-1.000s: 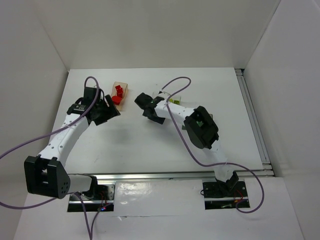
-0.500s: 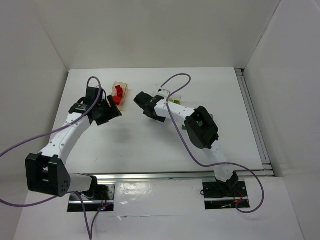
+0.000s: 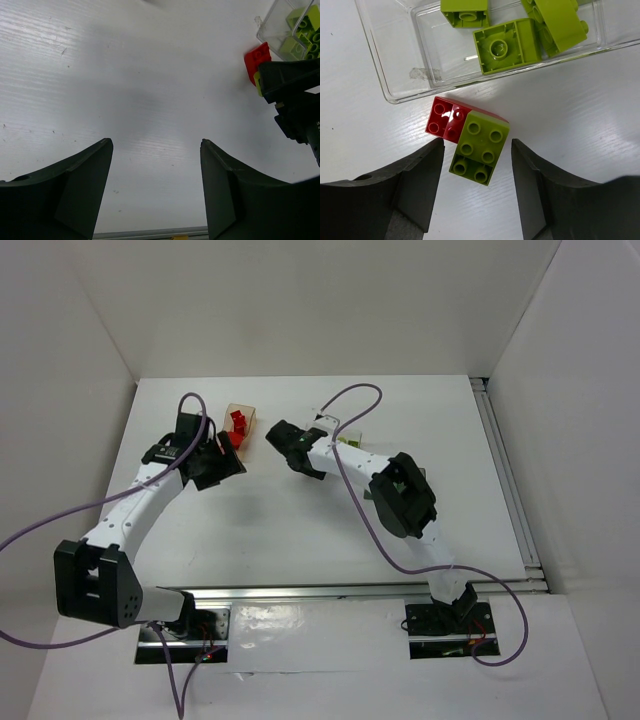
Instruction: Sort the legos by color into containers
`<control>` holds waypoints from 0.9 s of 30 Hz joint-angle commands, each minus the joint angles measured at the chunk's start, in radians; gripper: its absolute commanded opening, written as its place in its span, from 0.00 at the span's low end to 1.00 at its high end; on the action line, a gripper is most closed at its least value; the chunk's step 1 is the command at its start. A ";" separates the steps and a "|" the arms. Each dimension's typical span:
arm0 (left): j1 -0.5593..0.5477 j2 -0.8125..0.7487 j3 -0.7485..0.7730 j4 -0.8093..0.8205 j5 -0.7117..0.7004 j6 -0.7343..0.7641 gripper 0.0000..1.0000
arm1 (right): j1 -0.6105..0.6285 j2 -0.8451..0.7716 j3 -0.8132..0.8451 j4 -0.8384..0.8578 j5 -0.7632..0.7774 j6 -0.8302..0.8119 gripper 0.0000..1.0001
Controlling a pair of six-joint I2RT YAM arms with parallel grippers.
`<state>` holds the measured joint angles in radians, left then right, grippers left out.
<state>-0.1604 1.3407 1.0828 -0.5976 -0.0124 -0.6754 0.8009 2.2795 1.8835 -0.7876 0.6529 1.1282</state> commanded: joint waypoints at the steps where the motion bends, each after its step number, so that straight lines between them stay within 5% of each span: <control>1: -0.013 0.011 0.039 0.022 0.015 0.028 0.79 | 0.003 -0.008 0.028 -0.038 0.054 0.021 0.63; 9: -0.022 0.020 0.039 0.022 0.015 0.028 0.79 | -0.006 -0.017 -0.003 -0.027 0.045 0.021 0.55; 19: -0.031 0.008 0.068 0.022 0.005 0.019 0.78 | -0.034 -0.037 -0.037 0.024 0.002 -0.011 0.58; 27: -0.050 0.017 0.068 0.022 0.005 0.019 0.78 | -0.034 -0.081 -0.079 0.033 0.013 -0.040 0.38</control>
<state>-0.2008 1.3556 1.1194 -0.5941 -0.0059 -0.6586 0.7715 2.2730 1.8290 -0.7624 0.6388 1.1046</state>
